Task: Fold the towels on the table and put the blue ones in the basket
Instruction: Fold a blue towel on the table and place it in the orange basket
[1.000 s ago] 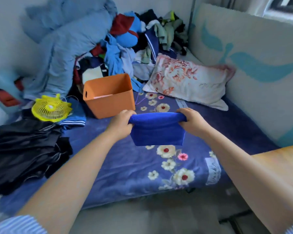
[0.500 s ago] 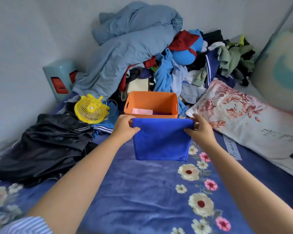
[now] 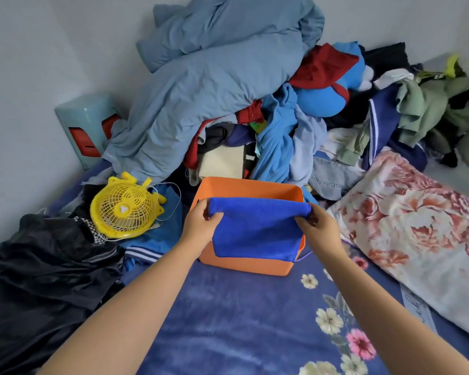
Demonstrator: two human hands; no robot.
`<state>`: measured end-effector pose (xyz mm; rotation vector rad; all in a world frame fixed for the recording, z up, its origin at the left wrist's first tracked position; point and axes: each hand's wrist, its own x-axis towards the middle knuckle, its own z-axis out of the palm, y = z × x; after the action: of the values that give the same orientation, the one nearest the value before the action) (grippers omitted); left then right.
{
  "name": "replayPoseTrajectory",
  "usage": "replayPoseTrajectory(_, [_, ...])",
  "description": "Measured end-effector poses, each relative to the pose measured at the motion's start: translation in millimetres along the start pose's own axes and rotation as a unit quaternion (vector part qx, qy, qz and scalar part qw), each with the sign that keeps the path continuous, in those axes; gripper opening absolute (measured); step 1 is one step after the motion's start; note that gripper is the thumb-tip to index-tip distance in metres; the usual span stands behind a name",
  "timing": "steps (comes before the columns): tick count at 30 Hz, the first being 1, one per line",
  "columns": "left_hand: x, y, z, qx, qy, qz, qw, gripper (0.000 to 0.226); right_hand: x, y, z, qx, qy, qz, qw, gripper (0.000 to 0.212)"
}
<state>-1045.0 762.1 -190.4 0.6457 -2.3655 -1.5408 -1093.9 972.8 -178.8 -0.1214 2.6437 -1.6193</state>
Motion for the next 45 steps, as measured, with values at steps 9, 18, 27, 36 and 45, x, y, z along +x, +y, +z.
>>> replayPoseTrajectory(9, [137.8,-41.7,72.1,0.033,-0.023,-0.023,0.999,0.007,131.2,60.3,62.2,-0.036,0.049,0.045,0.997,0.015])
replayPoseTrajectory(18, [213.4,-139.3,174.1,0.245,-0.173,-0.159,0.941,0.030,210.5,166.2,126.3,-0.302,-0.063,0.236,0.922,0.035])
replayPoseTrajectory(27, [240.7,-190.1,244.5,0.261,-0.157,-0.157,0.939,0.035,245.2,230.7,166.7,-0.288,-0.001,0.278,0.916,0.030])
replayPoseTrajectory(36, [232.4,-226.1,265.3,0.242,-0.088,-0.035,0.966,0.040,232.9,262.5,180.9,-0.417,-0.003,0.108,0.902,0.052])
replayPoseTrajectory(45, [215.8,-251.8,265.4,0.431,-0.178,0.219,0.857,0.056,219.4,303.4,189.8,-0.448,-0.157,0.063,0.878,0.055])
